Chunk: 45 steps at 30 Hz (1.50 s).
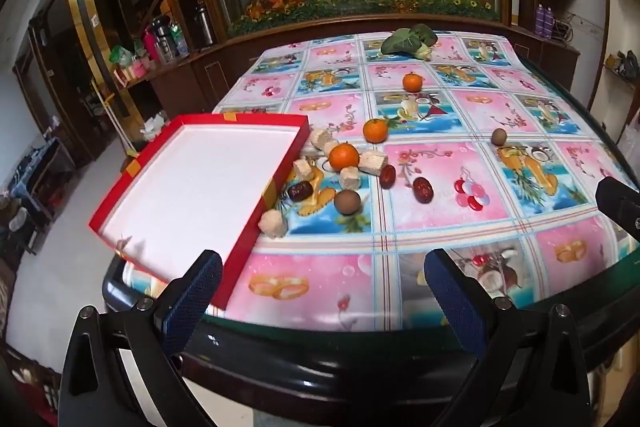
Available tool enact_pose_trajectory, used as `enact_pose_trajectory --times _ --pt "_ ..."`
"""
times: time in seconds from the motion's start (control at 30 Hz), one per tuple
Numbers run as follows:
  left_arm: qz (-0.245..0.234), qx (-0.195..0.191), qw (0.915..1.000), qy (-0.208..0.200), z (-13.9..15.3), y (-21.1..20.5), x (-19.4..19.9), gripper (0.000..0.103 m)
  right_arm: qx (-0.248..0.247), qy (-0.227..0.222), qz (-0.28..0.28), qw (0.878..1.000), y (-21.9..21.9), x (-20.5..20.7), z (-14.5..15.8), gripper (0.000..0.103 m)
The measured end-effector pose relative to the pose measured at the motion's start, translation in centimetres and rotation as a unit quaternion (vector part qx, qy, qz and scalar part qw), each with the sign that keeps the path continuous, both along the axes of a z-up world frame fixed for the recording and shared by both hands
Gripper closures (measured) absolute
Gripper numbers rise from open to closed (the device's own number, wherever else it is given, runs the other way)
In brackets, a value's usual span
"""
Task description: Organize fruits
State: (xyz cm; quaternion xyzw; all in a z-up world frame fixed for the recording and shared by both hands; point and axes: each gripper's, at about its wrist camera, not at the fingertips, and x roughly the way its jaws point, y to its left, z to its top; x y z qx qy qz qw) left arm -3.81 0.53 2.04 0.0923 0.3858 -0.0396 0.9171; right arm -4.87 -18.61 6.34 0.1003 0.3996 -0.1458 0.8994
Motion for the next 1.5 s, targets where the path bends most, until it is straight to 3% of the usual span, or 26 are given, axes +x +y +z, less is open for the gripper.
enact_pose_trajectory --times 0.2,0.47,1.0,1.17,1.5 --pt "0.009 -0.006 0.9999 0.001 0.5 1.0 -1.1 0.002 -0.001 -0.023 0.003 1.0 0.7 -1.8 1.1 0.0" --pt "0.017 -0.003 0.9995 0.027 -0.6 0.6 0.6 0.001 -0.001 -0.041 0.001 0.999 0.6 -2.0 1.1 0.0" --pt "0.0 0.004 0.9985 0.055 -2.9 -0.6 5.0 0.003 0.036 -0.019 0.007 0.999 -2.0 1.3 -2.1 0.003" --pt "-0.007 -0.017 0.9964 0.082 -3.4 0.0 6.0 0.017 0.041 -0.015 0.025 0.999 -2.0 2.2 -2.9 0.008" --pt "-0.026 -0.019 0.9967 0.074 -3.2 -0.3 6.6 0.022 0.063 -0.001 0.046 0.997 -1.9 3.4 -4.1 0.025"
